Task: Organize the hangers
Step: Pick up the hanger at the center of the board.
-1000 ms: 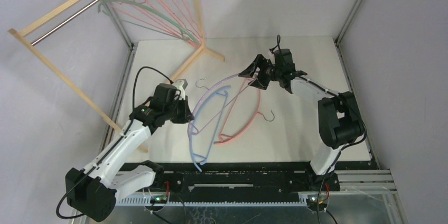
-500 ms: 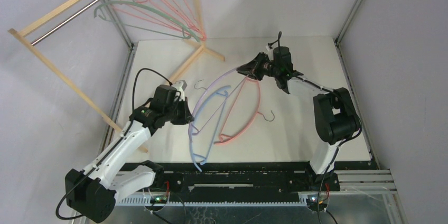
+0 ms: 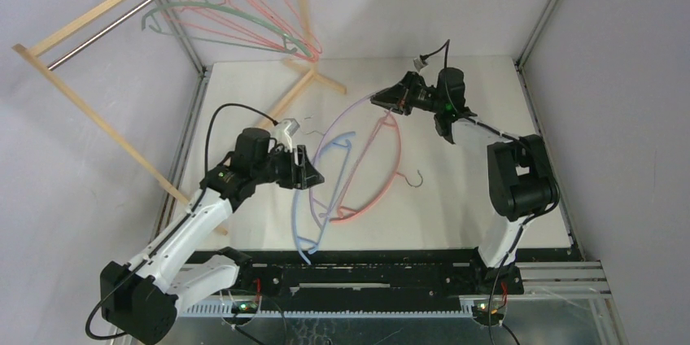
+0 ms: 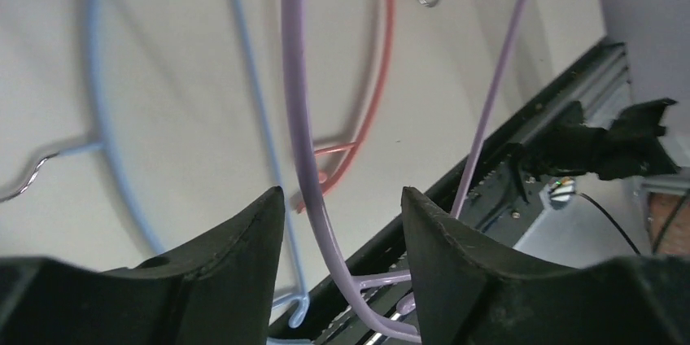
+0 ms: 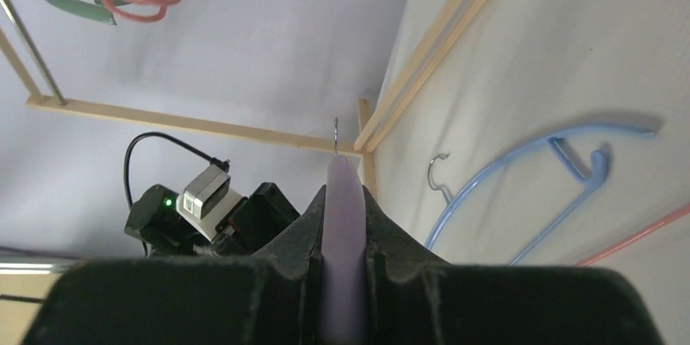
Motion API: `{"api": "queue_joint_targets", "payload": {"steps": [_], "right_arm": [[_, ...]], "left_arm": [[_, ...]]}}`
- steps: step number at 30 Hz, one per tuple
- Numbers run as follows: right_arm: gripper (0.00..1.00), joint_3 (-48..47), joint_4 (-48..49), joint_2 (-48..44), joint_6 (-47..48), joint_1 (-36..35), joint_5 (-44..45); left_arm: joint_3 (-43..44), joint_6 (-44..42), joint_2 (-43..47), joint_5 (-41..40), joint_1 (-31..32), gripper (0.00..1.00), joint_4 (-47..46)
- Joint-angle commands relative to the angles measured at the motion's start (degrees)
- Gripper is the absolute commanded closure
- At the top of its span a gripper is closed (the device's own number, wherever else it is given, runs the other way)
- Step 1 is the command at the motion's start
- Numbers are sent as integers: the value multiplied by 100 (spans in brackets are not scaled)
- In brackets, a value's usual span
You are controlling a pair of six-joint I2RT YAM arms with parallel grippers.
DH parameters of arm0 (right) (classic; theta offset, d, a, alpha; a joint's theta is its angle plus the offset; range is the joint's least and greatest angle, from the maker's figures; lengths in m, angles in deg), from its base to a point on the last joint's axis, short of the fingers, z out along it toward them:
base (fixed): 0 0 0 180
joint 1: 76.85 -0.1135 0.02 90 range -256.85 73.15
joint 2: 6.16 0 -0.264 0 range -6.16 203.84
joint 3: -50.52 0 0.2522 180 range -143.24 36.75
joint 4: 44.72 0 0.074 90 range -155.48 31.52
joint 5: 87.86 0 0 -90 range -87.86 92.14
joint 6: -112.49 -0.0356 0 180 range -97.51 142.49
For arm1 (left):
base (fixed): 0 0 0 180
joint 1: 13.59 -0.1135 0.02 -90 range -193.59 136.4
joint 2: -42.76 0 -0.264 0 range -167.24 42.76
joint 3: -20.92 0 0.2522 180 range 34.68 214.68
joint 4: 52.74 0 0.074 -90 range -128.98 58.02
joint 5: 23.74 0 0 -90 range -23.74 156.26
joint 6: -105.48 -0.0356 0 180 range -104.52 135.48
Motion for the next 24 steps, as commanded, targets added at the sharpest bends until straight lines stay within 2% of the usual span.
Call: {"api": "queue_joint_targets", "payload": {"steps": [1, 11, 12, 13, 17, 19, 20, 24], "right_arm": [[100, 93, 1198, -177, -720, 57, -472], [100, 127, 3047, 136, -2297, 289, -440], [100, 124, 3177, 175, -2400, 303, -439], [100, 123, 3240, 200, -2461, 306, -432], [100, 125, 3286, 215, -2494, 281, -347], [100, 118, 3219, 214, -2461, 279, -325], [96, 109, 3093, 207, -2412, 277, -344], [66, 113, 1897, 54, -1691, 265, -486]], "left_arm": [[-97, 66, 99, 859, 23, 40, -765], [-596, 357, 253, 1242, 27, 39, -1327], [-653, 413, 286, 1294, 23, 42, -1416], [-692, 465, 300, 1367, 27, 51, -1492], [-757, 581, 254, 1576, 26, 95, -1632], [-801, 597, 263, 1563, 27, 100, -1654], [-822, 602, 287, 1543, 27, 100, -1650], [-732, 546, 351, 1091, 27, 100, -1244]]}}
